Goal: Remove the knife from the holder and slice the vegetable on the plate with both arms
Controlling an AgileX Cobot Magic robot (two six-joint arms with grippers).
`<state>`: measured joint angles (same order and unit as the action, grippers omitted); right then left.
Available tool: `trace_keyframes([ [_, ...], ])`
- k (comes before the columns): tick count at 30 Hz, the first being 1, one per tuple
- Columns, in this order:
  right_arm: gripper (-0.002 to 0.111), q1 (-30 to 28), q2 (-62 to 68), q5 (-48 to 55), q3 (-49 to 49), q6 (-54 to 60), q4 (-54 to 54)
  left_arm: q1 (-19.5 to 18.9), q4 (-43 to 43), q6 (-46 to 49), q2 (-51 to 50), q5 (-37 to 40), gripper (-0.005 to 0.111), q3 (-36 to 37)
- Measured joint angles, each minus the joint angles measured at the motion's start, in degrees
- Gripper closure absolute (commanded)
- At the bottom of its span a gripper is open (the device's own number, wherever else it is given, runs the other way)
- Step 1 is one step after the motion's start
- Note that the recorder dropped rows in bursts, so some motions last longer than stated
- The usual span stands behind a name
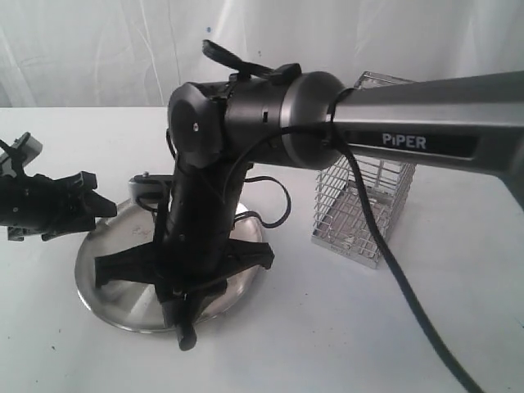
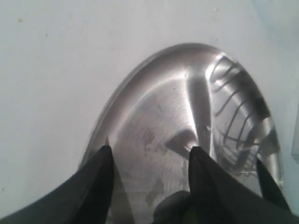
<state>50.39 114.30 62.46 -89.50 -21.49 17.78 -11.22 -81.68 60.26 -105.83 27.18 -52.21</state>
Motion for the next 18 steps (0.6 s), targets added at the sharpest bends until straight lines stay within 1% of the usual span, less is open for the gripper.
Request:
trace_keyframes([
  [4,0.108,-0.53,0.11,-1.92,0.0,0.05,0.48,0.0,-5.99,2.14,-0.06,0.43,0.054,0.0],
  [6,0.108,-0.16,0.69,-3.72,0.0,0.05,0.73,0.0,-8.54,2.37,-0.06,0.66,0.062,0.0],
  [7,0.108,0.08,1.12,-4.53,0.0,0.05,0.73,0.0,-9.6,2.49,-0.06,0.95,0.069,0.0],
  [10,0.108,0.93,2.25,-7.61,0.0,-1.02,0.63,0.0,-11.16,2.86,-0.06,2.16,0.105,0.0],
  [15,0.108,1.84,2.62,-9.75,0.0,-3.01,-0.06,0.0,-11.77,5.56,-0.06,2.78,0.106,0.0],
  [18,0.108,2.32,2.67,-10.28,0.0,-6.59,-3.5,0.0,-11.77,6.15,-0.06,2.8,0.106,0.0],
])
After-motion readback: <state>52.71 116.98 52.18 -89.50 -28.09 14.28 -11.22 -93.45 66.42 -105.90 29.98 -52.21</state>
